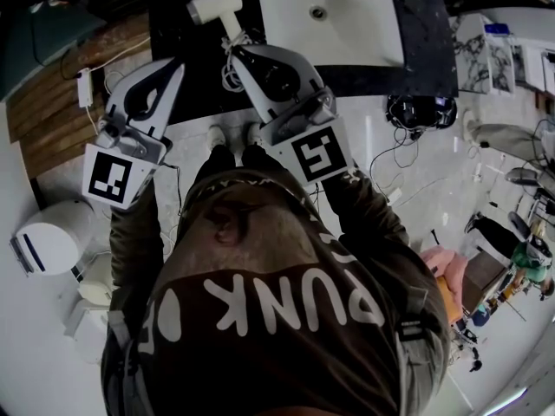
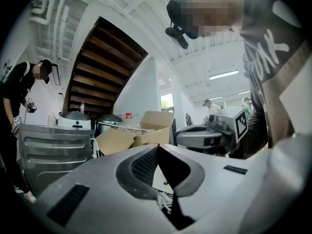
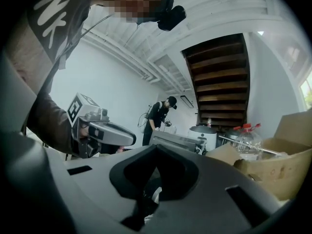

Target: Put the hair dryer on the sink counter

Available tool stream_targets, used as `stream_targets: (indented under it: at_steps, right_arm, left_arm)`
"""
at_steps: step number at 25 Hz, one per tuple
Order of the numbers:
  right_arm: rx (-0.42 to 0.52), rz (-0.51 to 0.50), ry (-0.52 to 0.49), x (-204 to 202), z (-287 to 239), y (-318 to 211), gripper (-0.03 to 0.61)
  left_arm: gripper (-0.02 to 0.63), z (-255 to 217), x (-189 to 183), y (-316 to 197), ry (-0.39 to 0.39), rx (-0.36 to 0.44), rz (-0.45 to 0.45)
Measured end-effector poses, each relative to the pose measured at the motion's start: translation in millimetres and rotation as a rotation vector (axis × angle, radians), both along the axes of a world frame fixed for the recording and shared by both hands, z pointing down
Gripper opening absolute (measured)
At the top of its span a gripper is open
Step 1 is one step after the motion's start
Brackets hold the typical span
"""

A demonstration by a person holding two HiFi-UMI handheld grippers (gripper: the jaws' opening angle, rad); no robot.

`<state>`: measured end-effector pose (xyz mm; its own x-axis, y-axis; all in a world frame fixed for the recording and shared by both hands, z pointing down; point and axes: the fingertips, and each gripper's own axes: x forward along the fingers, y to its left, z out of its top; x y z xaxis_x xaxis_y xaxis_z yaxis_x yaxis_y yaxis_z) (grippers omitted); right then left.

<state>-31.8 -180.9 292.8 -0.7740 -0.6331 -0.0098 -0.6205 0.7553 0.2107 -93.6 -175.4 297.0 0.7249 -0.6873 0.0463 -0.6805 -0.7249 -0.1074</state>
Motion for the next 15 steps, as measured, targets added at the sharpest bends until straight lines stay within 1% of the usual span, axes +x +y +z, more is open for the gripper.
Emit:
stream_targets:
  at_steps: [10, 15]
  right_arm:
    - [-0.004, -0.003, -0.013, 2.6, 0.8, -1.3, 0.008]
    - [-0.002, -0.004, -0.004, 2.8, 0.0, -0.1, 0.008]
  left_arm:
    - [0.002, 3.8, 1.1, 0.0, -0.005, -0.002, 0.002]
    - [0.002, 2.9, 1.1, 0.4, -0.005, 0.0, 0.002]
